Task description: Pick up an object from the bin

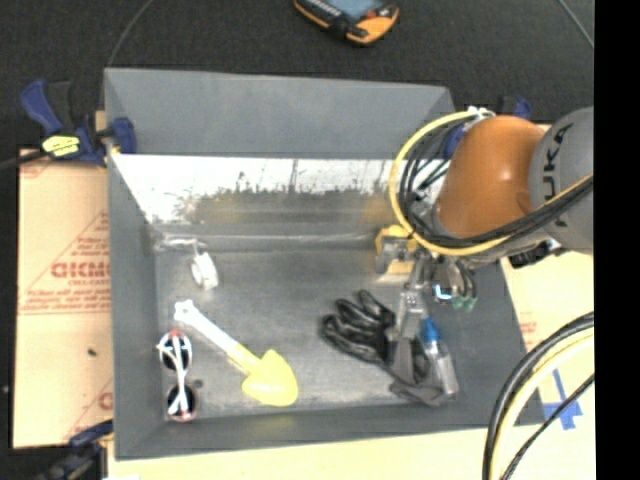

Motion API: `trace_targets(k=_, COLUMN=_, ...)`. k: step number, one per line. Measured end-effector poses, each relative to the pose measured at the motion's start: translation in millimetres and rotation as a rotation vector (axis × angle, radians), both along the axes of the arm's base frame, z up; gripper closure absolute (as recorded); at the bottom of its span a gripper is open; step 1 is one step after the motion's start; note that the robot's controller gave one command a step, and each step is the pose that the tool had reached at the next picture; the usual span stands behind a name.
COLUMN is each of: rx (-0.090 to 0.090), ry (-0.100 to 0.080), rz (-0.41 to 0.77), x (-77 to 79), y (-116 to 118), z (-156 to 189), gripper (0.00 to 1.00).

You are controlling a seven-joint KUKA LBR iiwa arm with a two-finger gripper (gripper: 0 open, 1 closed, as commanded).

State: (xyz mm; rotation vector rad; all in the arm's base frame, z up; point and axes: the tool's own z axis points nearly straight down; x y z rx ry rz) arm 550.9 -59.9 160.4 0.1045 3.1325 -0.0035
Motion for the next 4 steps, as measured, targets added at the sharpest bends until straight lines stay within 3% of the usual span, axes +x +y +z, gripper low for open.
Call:
trace_targets(k=1, rx=0.004, ry=0.008, rz=-0.282, x=-50.4, y=14.2, z=-60.5, gripper=0.00)
trace_targets(k=2, rx=0.000, ry=-0.005, rz=-0.189, x=-12.5, y=17.4, z=-89.8, gripper=0.00)
trace_targets(k=3, rx=0.005, ry=0.005, rz=-0.613, x=-60.4, y=5.1, z=-90.0, gripper=1.00)
trace_targets(k=4, rx=0.005, ry=0.005, rz=-0.612, x=-60.3, y=5.2, z=-90.0, gripper=1.00)
